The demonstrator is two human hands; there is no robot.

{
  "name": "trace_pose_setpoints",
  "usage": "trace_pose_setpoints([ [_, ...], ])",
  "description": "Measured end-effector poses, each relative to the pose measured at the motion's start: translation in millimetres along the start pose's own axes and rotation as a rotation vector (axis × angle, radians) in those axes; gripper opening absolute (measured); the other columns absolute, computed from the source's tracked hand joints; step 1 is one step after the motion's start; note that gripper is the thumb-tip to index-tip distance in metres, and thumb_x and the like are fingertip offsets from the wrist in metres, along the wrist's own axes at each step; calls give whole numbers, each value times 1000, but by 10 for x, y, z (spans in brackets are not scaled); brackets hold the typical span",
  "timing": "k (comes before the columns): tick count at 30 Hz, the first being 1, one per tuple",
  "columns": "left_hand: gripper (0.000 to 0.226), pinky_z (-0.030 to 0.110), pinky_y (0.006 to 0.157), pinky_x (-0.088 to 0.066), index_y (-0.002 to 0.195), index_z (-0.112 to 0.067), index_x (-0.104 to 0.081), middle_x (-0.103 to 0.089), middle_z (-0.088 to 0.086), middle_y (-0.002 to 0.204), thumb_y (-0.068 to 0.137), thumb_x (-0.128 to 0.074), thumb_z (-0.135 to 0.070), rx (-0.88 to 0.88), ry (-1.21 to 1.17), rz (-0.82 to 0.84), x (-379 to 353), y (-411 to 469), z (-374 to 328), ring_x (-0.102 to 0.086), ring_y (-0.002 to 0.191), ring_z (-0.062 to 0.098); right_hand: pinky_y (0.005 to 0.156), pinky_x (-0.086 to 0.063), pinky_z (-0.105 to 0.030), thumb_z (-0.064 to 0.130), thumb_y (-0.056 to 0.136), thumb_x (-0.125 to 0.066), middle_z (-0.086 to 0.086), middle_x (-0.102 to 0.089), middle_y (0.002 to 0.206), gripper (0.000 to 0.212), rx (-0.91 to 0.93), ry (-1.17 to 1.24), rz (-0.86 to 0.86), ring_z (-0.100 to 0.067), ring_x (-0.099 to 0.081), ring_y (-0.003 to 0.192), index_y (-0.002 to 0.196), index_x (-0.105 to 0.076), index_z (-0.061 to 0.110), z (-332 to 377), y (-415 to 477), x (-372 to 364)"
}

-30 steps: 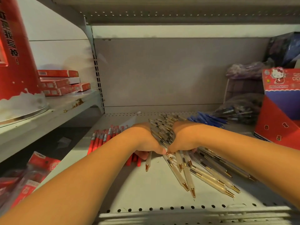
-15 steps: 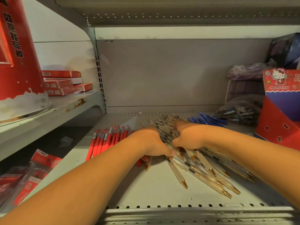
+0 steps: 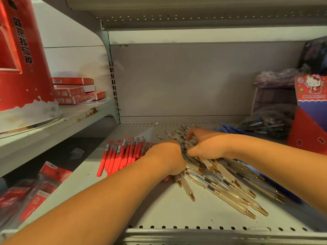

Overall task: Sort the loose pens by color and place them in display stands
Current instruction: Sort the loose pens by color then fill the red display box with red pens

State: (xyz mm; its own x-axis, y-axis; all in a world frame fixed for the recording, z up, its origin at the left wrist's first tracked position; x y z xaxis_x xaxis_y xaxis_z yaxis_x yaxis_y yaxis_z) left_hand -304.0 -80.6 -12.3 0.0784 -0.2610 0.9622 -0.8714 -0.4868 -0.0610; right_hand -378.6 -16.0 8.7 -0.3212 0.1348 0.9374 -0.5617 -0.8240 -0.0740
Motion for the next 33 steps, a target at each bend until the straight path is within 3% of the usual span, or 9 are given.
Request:
trace_pose_setpoints([
  [3,11,23,46,-43,90,-10,-58,-56,1,68,96,-52,-17,-44,97,-126,131,30,-4,-52,51,14,44,-38,-21,29,90,-63,2,-54,77,49,0,3,-9,-9,-48,56,134,-40,24,-28,22,34],
  [8,24,44,73,-62,78,-10,-73,-75,5,74,86,-69,-33,69,-229,198,-88,-62,102,-70,64,25,48,-35,-22,29,90,-64,6,-51,78,49,22,68,-34,-9,-47,59,133,-41,26,-32,61,73],
  [13,15,34,68,-62,73,-9,-65,-72,5,63,86,-66,-17,90,-203,166,-42,-20,156,-63,47,15,37,-38,-19,27,88,-65,1,-55,76,45,24,125,-18,-10,-49,53,126,-41,28,63,125,5],
  [16,3,35,61,-62,88,-9,-59,-74,6,71,87,-60,-12,104,-122,48,100,48,202,-66,48,16,36,-39,-17,25,87,-66,-2,-58,78,44,25,142,-14,-11,-50,52,124,-42,29,142,168,-47],
  [21,24,39,67,-62,112,-8,-50,-69,11,87,92,-60,-12,149,-96,8,245,74,407,-74,68,24,40,-44,-17,33,87,-70,1,-60,94,50,74,196,15,-10,-57,59,130,-44,33,312,259,-184],
  [24,27,36,70,-61,122,-7,-53,-61,9,84,95,-52,-5,105,-142,-35,352,51,436,-72,81,31,41,-44,-17,48,86,-67,-1,-65,80,50,90,239,21,-6,-57,50,129,-44,36,339,294,-180],
  [27,32,29,60,-49,123,-9,-59,-54,3,81,94,-47,-1,12,-122,-70,411,46,345,-58,75,25,37,-40,-19,45,92,-61,-3,-67,73,41,87,159,-55,-5,-49,35,125,-42,29,293,341,-70],
  [30,34,34,70,-57,121,-15,-58,-60,7,79,95,-43,0,23,-266,-54,381,46,349,-61,72,26,40,-42,-22,30,99,-55,-8,-71,77,30,119,140,-61,-11,-53,44,125,-41,23,326,395,-37],
  [33,25,44,79,-60,112,1,-61,-69,15,75,94,-45,2,73,-517,-14,314,59,418,-68,69,32,44,-45,-26,22,102,-48,-9,-72,83,20,105,180,-104,-14,-57,49,122,-44,21,386,481,-38],
])
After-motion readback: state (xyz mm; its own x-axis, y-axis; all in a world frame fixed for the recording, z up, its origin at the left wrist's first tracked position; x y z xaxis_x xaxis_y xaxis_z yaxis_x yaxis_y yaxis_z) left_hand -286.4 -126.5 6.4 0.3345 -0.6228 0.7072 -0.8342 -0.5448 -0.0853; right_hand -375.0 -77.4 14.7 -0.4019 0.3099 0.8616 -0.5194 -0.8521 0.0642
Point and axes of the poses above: each hand's wrist, its own y-axis towards the middle knuckle, its own x-axis out of the back of the hand, z = x × y, the point moved 10 cm from there along y, towards the middle knuckle
